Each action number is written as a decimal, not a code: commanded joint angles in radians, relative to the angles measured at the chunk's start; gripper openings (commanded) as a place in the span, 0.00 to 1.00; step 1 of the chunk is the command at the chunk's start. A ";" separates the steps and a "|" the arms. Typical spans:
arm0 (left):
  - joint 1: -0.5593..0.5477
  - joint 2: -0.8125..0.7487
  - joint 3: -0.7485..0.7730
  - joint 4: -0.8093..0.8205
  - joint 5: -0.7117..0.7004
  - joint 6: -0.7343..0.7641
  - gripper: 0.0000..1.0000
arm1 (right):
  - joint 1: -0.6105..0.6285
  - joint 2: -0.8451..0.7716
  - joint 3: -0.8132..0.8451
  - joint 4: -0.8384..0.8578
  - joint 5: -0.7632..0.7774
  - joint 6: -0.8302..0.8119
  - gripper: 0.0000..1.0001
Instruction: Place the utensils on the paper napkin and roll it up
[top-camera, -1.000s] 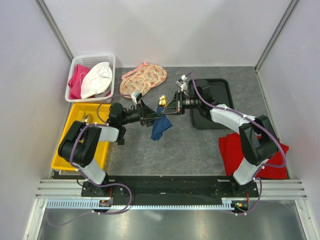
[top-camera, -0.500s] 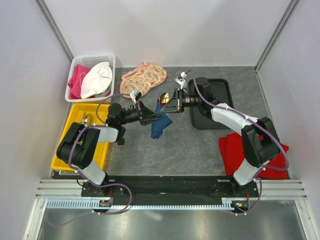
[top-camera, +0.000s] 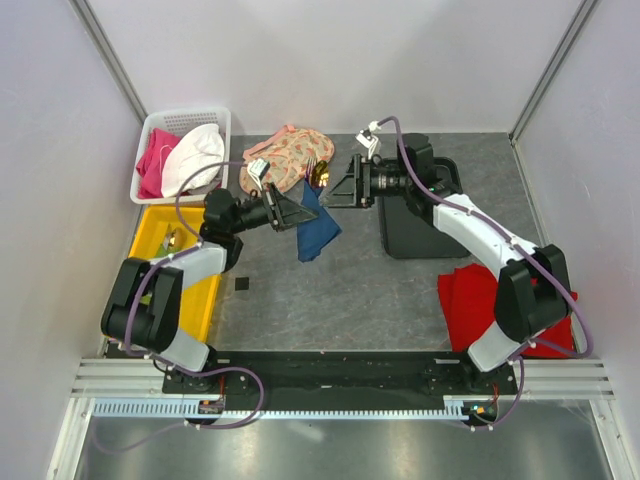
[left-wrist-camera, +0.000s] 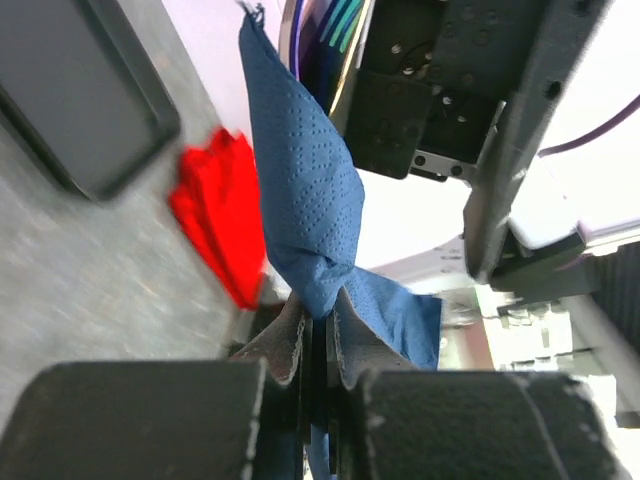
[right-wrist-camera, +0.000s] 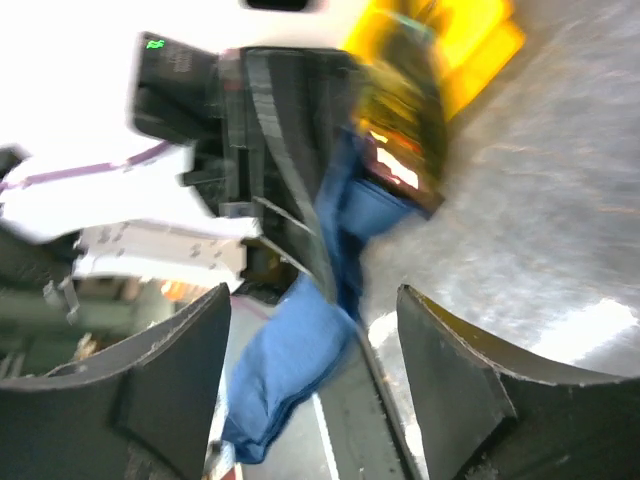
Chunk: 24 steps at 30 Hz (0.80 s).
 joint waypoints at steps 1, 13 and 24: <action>0.051 -0.105 0.098 -0.246 -0.042 0.338 0.02 | -0.024 -0.098 0.061 -0.148 0.116 -0.126 0.74; 0.037 -0.195 0.306 -0.699 -0.389 0.811 0.02 | 0.138 -0.155 0.166 -0.298 0.521 -0.349 0.36; 0.014 -0.247 0.336 -0.687 -0.392 0.731 0.02 | 0.252 -0.025 0.221 -0.217 0.625 -0.348 0.55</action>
